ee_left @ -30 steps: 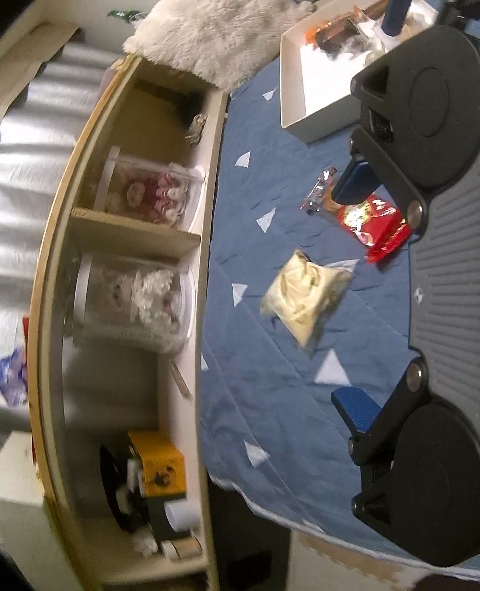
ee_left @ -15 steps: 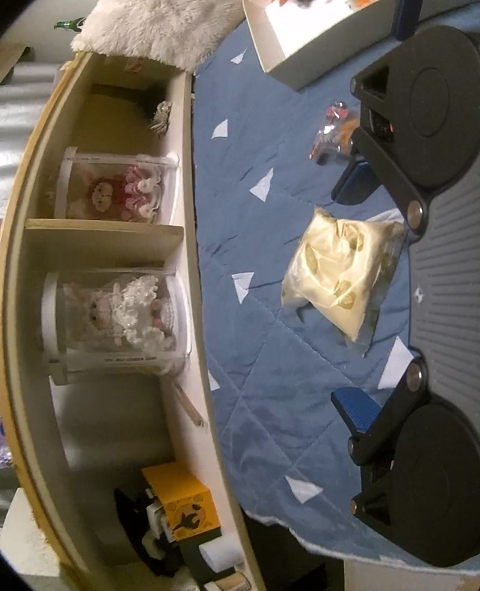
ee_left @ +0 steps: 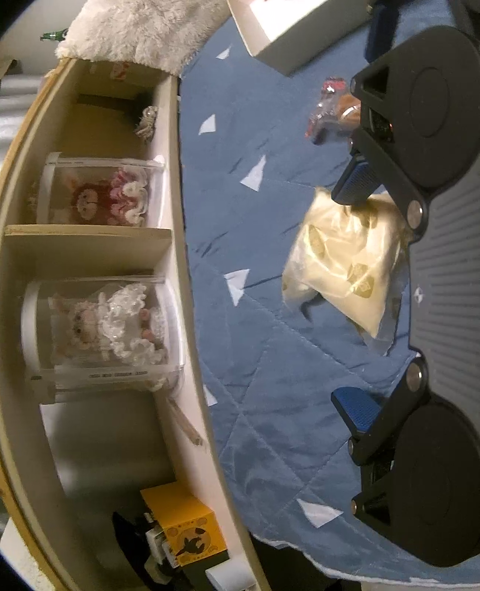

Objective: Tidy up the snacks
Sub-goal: 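Reach the right tool to the red pastry pack while the left tool reaches the cream pack, then close the right tool on the red pastry pack while the left tool grasps the cream pack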

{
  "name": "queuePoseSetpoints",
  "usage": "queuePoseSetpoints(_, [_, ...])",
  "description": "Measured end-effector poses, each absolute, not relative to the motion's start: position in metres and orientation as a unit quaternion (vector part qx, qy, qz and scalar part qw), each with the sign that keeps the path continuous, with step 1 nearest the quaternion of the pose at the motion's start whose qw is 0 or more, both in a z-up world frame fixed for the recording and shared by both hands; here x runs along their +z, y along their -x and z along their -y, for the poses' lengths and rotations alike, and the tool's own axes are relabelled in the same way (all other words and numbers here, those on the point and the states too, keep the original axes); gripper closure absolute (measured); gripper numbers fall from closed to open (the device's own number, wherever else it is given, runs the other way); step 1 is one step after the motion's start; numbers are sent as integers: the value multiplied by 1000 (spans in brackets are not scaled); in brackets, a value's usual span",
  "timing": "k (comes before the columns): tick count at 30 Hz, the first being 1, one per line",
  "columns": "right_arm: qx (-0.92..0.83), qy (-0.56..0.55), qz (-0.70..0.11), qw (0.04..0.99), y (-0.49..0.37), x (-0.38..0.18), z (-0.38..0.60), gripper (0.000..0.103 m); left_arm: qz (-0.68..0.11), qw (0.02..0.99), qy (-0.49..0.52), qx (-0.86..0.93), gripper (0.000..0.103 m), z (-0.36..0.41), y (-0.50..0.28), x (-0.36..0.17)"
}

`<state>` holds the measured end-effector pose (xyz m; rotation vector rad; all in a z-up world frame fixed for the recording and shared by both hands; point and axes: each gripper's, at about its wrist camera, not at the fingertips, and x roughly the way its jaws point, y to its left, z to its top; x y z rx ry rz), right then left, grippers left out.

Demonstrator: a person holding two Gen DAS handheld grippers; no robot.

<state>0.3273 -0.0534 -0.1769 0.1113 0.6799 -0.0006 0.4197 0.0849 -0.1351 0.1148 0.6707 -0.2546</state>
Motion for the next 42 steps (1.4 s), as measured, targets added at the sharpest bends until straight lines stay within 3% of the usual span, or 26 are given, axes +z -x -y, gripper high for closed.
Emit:
queuePoseSetpoints(11, [25, 10, -361, 932, -311, -173, 88, 1, -330, 932, -29, -150, 0, -83, -427, -144])
queuePoseSetpoints(14, [38, 1, -365, 930, -319, -171, 99, 6, -342, 922, -17, -180, 0, -79, -426, -144])
queuePoseSetpoints(24, [79, -82, -392, 913, -334, -179, 101, 48, -393, 895, 34, -208, 1, -74, -423, -136])
queuePoseSetpoints(37, [110, -51, -442, 889, -283, -177, 127, 50, -377, 914, -43, -147, 9, -36, -426, -145])
queuePoseSetpoints(42, [114, -65, -453, 882, -266, -176, 127, 48, -367, 920, -38, -130, 23, -39, -426, -147])
